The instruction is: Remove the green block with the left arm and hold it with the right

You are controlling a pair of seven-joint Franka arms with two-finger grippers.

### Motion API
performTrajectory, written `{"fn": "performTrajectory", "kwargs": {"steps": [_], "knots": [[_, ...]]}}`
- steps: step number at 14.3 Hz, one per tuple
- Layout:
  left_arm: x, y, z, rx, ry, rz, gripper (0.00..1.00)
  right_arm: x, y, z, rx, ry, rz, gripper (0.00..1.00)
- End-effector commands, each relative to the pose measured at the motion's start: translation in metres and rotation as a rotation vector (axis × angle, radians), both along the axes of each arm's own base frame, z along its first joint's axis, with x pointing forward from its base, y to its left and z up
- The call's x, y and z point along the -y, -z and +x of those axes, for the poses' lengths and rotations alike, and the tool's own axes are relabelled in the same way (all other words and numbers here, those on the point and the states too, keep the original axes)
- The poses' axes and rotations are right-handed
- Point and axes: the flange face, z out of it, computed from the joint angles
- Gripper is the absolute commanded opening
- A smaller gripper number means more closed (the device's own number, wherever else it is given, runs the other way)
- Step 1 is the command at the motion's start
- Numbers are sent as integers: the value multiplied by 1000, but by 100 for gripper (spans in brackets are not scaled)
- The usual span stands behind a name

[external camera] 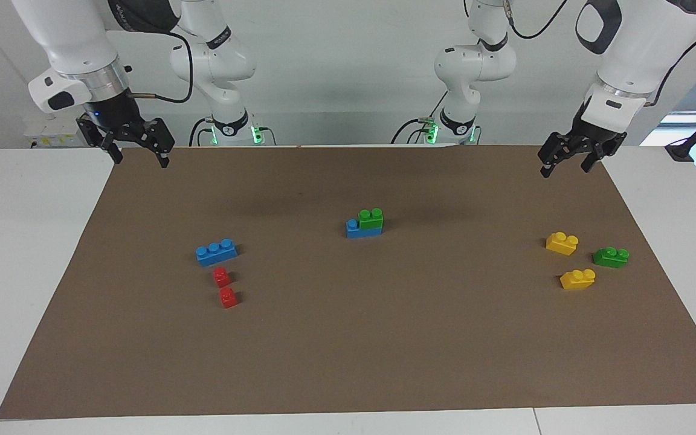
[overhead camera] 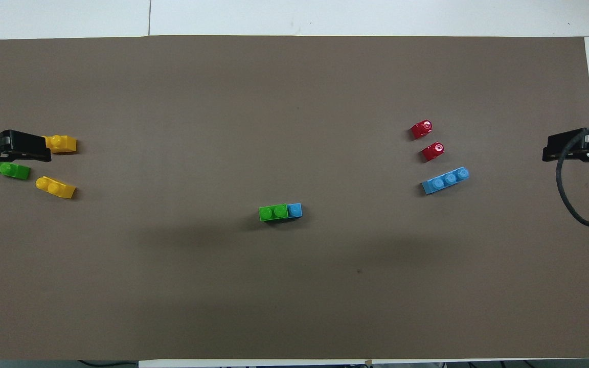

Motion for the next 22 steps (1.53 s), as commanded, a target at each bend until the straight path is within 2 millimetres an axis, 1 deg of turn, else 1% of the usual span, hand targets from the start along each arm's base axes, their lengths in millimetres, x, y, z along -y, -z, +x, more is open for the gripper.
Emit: {"fn": "performTrajectory", "kwargs": {"steps": [1, 3, 4, 5, 7, 9, 11, 13, 15, 16, 17, 18, 19, 21, 22], "knots": [[7, -3, -4, -5, 8, -11, 100, -10, 2, -8, -19, 260, 8, 100], [7, -2, -4, -10, -7, -13, 100, -15, 4, -11, -29, 389, 14, 100], [8, -4, -5, -5, -49, -16, 100, -22, 5, -13, -35, 427, 29, 100], [13, -2, -5, -6, -91, -18, 100, -25, 5, -13, -40, 484, 46, 100], [21, -1, -6, -8, -178, -24, 100, -28, 9, -14, -59, 662, 59, 100], [33, 0, -9, -11, -256, -30, 100, -42, 9, -15, -78, 865, 92, 100], [36, 5, -12, -19, -314, -39, 100, -44, 10, -17, -96, 966, 85, 100], [47, 6, -15, -24, -417, -48, 100, -50, 12, -19, -128, 1102, 108, 100], [56, 9, -16, -26, -527, -55, 100, -57, 18, -26, -145, 1134, 107, 100], [57, 10, -17, -27, -597, -65, 100, -60, 20, -27, -170, 1145, 139, 100], [64, 12, -19, -34, -654, -83, 100, -61, 23, -29, -195, 1153, 178, 100], [66, 14, -21, -31, -698, -99, 100, -60, 25, -31, -211, 1161, 211, 100], [68, 16, -21, -26, -722, -103, 100, -63, 29, -31, -229, 1163, 254, 100], [80, 23, -28, -29, -749, -105, 100, -68, 32, -33, -235, 1169, 304, 100], [80, 25, -30, -32, -774, -104, 100, -71, 35, -32, -243, 1170, 326, 100]]}}
